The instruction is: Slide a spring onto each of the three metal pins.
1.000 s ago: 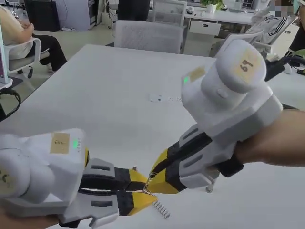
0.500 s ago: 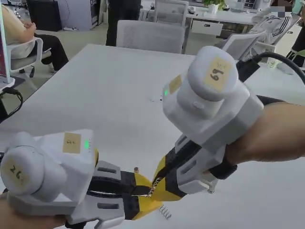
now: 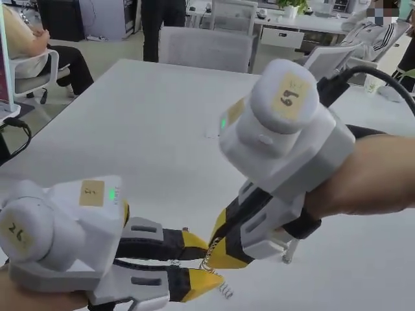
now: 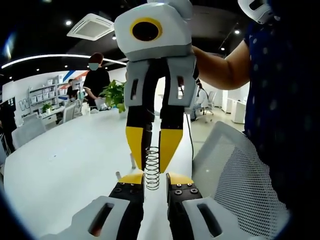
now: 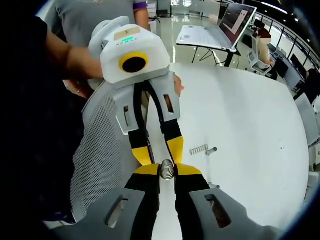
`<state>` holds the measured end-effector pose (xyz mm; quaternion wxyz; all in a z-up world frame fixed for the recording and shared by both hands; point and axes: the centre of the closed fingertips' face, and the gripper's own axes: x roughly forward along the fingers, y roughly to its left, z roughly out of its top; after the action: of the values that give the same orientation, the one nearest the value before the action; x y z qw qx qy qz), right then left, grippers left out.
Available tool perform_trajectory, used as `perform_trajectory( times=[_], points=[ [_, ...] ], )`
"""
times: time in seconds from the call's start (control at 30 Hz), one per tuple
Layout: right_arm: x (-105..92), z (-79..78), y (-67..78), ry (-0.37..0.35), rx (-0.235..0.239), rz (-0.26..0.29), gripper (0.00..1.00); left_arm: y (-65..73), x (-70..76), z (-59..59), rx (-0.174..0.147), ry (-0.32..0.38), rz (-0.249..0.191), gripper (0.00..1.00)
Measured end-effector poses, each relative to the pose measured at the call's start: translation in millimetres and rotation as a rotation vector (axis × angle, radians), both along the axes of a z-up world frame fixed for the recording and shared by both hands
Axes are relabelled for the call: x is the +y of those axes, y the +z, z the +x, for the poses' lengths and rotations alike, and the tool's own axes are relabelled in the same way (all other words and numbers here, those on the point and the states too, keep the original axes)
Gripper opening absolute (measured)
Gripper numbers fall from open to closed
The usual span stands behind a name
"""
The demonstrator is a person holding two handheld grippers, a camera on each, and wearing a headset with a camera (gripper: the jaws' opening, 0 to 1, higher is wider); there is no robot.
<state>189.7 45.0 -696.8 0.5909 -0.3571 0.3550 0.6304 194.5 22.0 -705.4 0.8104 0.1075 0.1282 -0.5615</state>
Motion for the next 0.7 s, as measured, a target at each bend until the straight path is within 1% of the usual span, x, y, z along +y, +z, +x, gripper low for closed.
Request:
perform_trajectory(
  times=[0.03,0.2,0.27,0.33,0.37,0.47,0.53,0.7],
  points=[
    [-0.5,0.3,0.0,-0.001,-0.001,-0.001,0.08,-0.6,1.5,1.2,0.006,0.007,-0.002,0.12],
    [-9.5,6.6,1.7,-0.017,-0.008,-0.011,0.08,1.9,10.1,4.6,0.008,0.026,-0.013,0.13],
    [-14.4,9.8,2.0,-0.027,-0.009,-0.015,0.08,2.7,15.1,7.3,0.006,0.045,-0.019,0.13],
    [-19.1,12.5,2.9,-0.035,-0.01,-0.017,0.08,2.7,20.6,8.8,0.015,0.061,-0.029,0.14],
    [-20.9,14.2,3.5,-0.04,-0.013,-0.017,0.08,2.3,23.2,9.7,0.014,0.07,-0.03,0.14],
    [-27.5,20.7,5.5,-0.061,-0.019,-0.017,0.08,2.5,31.1,11.9,0.026,0.1,-0.049,0.16],
    [-32.5,25.9,7.1,-0.081,-0.022,-0.015,0.08,1.5,36.6,13.3,0.024,0.119,-0.049,0.18],
    [-44.5,36.0,10.0,-0.118,-0.035,-0.014,0.08,-1.8,50.3,17.6,0.033,0.164,-0.063,0.24]
  ],
)
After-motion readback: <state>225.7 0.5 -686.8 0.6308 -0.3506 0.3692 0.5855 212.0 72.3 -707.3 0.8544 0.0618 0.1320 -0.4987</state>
